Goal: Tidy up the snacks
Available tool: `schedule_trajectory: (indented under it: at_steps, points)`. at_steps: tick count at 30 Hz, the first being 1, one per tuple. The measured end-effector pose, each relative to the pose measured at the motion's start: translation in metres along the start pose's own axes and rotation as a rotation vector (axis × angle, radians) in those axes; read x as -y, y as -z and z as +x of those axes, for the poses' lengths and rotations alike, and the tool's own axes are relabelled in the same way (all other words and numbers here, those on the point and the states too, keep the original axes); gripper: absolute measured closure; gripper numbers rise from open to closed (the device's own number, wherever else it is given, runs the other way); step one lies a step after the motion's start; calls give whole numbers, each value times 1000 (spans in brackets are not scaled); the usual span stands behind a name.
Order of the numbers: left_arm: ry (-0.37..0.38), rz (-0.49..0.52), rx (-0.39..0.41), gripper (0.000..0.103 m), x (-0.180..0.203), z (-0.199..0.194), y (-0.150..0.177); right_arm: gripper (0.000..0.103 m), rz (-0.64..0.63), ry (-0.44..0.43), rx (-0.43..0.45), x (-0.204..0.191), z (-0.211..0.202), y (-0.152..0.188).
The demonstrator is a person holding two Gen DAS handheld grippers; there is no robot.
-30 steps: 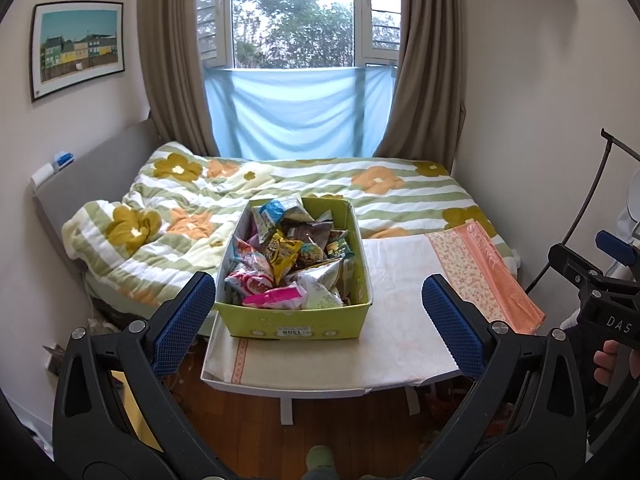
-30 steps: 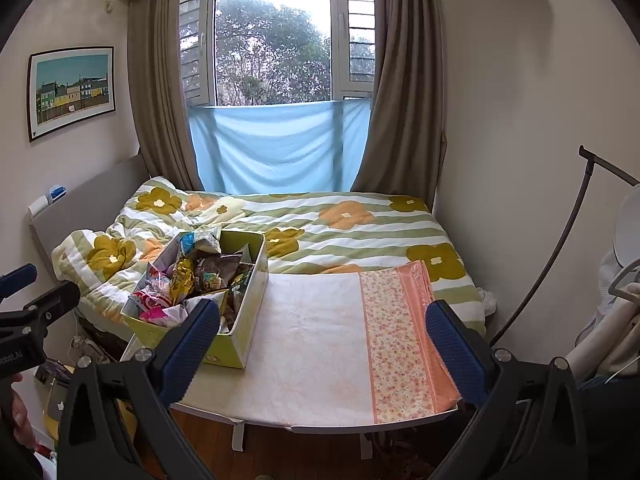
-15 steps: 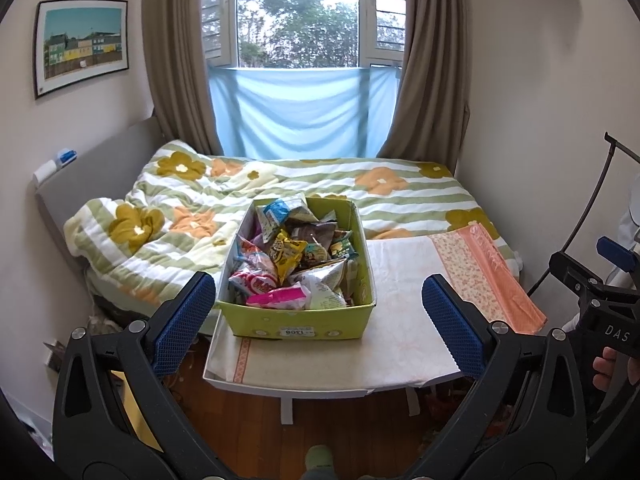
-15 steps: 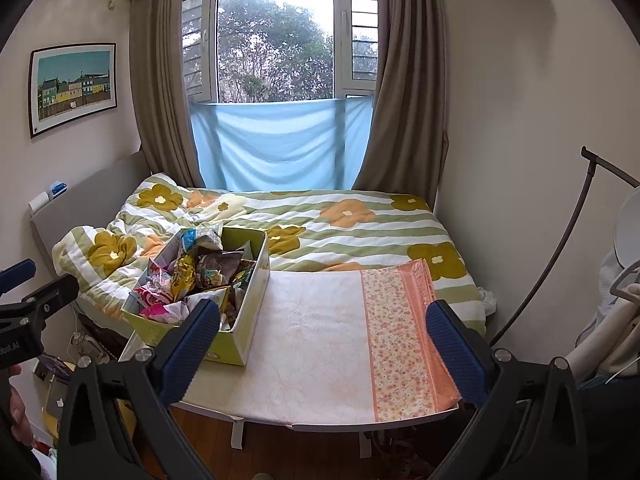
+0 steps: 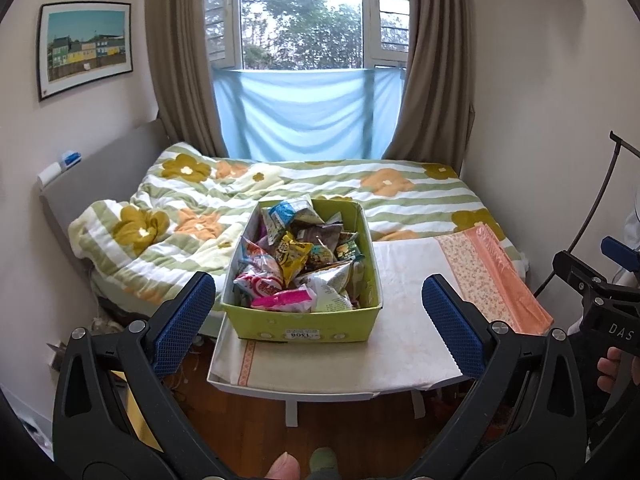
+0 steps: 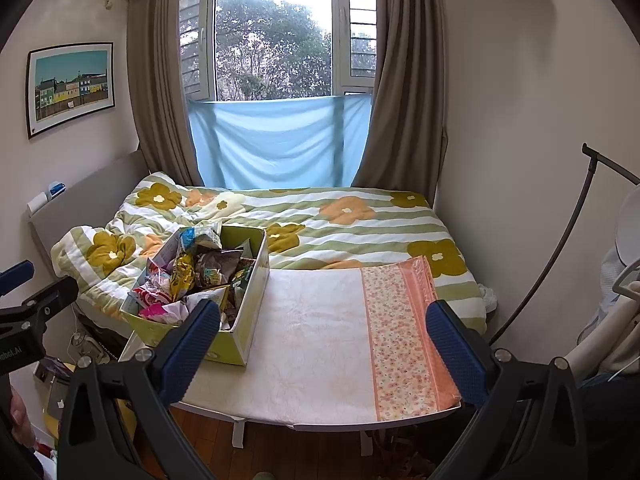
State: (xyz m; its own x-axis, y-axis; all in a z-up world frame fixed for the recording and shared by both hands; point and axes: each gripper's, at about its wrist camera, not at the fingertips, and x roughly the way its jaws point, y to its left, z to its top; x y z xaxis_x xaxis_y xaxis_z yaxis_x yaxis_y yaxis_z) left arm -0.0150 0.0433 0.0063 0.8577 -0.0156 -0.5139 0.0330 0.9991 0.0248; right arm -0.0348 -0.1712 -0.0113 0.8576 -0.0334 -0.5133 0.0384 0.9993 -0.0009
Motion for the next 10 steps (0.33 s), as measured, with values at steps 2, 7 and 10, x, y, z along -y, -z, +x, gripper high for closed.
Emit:
schedule_trajectory:
  at_steps: [2,7,10]
  points:
    - [0,0,9,0,-1,1,0,1,0,1,-1,0,0,0]
    - [-9,-6,20,0,-3,7,1,1,-2,0,-11,-1,4,0]
    - [-10,3,0,0,-5,15,1,1,-5,-2,-25,-4,11,0]
